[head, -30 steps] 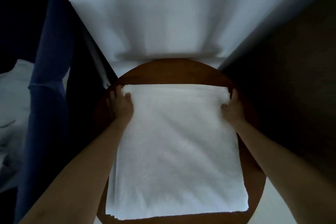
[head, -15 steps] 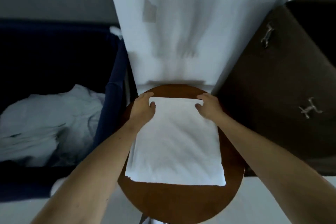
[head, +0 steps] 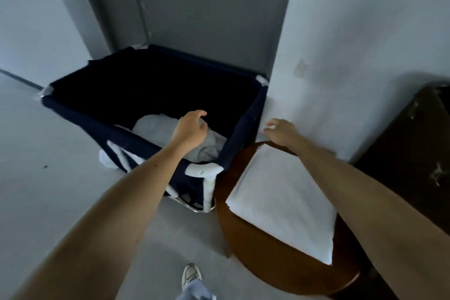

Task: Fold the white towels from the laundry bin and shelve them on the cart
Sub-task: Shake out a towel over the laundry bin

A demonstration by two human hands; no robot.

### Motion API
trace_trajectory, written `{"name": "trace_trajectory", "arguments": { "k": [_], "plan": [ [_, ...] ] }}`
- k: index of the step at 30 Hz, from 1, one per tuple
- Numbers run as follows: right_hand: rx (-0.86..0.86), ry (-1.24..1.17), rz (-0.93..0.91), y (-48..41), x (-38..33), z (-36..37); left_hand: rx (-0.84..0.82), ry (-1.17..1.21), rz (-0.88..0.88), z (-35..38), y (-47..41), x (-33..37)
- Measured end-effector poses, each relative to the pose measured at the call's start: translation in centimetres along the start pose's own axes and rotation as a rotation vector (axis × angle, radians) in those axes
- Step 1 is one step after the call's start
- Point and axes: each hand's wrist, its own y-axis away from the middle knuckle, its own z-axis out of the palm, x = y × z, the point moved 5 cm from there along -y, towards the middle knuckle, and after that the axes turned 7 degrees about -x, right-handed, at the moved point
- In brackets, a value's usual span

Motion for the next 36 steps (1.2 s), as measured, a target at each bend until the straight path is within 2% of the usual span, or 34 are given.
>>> {"name": "trace_trajectory", "arguments": {
  "k": [8,12,17,22,28,36],
  "plan": [
    [-0.131,0.031,-0.259,-3.7,-16.4,5.8,0.143,0.024,-0.229,-10.2,3.5,-12.5],
    [-0.172,0.022,-0.278,-7.0,-23.2,9.2,0.134,0.004,-0.305,-14.7,2.7,-19.3],
    [-0.159,0.025,-0.261,-11.4,-29.5,11.2,0.121,0.015,-0.281,-19.5,-0.8,-25.0],
    [-0.167,0.047,-0.200,-15.3,-31.8,12.1,0.095,0.076,-0.269,-20.8,-4.6,-28.5],
    [-0.218,0.095,-0.112,-21.3,-31.4,13.1,0.019,0.130,-0.272,-20.1,-10.6,-32.4],
    [-0.282,0.085,0.043,-33.4,-30.3,14.7,-0.102,0.115,-0.315,-19.1,-23.8,-38.1]
  ]
}}
